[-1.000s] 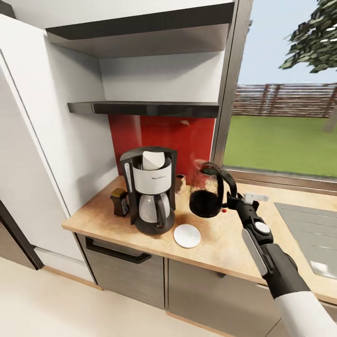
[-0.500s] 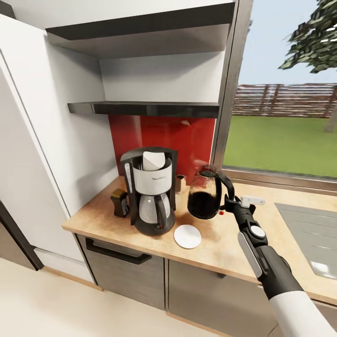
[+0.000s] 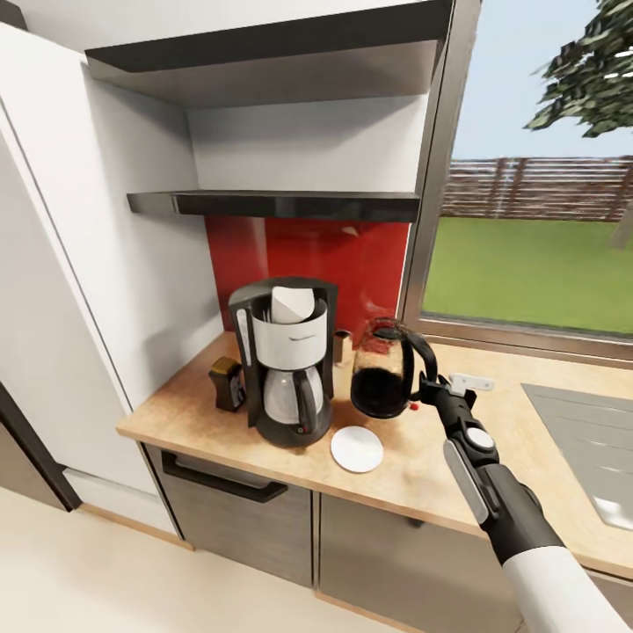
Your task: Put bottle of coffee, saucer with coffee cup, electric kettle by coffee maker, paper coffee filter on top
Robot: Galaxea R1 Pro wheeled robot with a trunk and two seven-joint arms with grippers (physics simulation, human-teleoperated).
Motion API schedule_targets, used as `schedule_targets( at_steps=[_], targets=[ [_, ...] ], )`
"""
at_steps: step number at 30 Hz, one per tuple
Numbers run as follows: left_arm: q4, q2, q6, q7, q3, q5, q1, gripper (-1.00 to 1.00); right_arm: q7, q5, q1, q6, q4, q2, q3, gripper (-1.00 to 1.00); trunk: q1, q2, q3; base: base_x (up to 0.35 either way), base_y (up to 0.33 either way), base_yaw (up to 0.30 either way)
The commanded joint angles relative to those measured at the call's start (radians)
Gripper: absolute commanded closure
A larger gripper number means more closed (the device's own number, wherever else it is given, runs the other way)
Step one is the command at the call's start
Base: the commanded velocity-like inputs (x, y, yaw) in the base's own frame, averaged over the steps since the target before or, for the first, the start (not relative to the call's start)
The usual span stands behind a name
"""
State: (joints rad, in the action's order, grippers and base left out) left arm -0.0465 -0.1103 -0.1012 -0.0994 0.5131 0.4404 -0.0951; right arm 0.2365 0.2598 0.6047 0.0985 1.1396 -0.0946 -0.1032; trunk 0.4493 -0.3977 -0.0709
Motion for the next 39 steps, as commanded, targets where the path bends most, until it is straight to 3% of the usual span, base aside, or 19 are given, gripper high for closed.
schedule_targets(
  at_steps=[1,11,39],
  targets=[
    [0.002,0.0,-0.005,-0.004,0.008,0.011,-0.001,-1.0,0.009,0.002,0.001,0.004,-0.005,-0.001,-0.004,1.0,0.001,-0.002,-0.002,0.124,0.115,0.0],
    [0.002,0.0,-0.005,-0.003,0.007,0.011,-0.001,-1.0,0.009,0.002,0.001,-0.032,-0.021,0.0,-0.004,1.0,0.001,-0.002,-0.002,0.055,0.034,0.0],
    [0.002,0.0,-0.005,-0.003,0.007,0.011,-0.001,-1.0,0.007,0.002,0.001,-0.045,-0.083,0.0,-0.004,1.0,0.001,-0.002,-0.002,0.041,0.005,0.0]
  ],
)
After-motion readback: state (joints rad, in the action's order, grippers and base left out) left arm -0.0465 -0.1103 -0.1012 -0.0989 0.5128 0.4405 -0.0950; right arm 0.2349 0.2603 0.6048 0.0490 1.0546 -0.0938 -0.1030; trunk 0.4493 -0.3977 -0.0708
